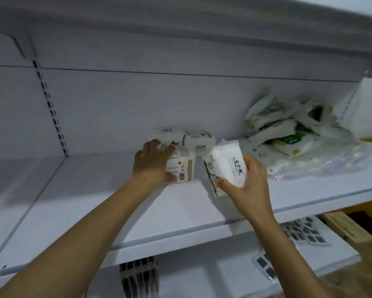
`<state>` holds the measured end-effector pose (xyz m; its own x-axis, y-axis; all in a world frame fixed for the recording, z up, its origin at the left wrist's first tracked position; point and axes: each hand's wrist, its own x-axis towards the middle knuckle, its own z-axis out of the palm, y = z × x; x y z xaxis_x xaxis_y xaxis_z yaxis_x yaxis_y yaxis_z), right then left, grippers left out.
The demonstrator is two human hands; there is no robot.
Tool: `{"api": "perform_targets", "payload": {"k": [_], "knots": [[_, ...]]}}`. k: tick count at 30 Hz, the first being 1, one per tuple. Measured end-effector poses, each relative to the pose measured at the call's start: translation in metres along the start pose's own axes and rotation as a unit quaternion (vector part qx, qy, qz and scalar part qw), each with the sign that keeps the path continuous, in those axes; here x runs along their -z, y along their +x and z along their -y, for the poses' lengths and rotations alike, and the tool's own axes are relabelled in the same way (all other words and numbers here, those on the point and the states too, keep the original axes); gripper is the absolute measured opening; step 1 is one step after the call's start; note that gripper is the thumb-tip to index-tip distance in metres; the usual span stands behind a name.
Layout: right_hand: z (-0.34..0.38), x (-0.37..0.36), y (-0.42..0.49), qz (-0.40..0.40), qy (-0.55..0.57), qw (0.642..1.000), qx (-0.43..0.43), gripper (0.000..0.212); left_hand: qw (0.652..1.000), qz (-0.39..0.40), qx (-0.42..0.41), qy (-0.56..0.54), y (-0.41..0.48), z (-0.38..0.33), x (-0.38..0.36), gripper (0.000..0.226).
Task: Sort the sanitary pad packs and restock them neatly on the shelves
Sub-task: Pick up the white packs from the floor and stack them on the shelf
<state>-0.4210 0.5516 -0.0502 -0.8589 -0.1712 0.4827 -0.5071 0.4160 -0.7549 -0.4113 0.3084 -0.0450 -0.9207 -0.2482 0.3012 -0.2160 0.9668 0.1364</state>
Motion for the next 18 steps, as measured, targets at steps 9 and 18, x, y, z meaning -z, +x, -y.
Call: {"api": "perform_targets", "payload": {"k": [9, 18], "knots": [[-0.059, -0.022, 0.11, 0.149, -0.024, 0.987, 0.063, 0.082, 0.918, -0.115, 0.2, -0.324, 0.013, -0.004, -0.049, 0.122], [-0.104, -0.056, 0.138, 0.154, 0.207, 0.964, -0.068, 0.048, 0.908, -0.113, 0.262, -0.308, 0.016, 0.0, -0.053, 0.06]]}}
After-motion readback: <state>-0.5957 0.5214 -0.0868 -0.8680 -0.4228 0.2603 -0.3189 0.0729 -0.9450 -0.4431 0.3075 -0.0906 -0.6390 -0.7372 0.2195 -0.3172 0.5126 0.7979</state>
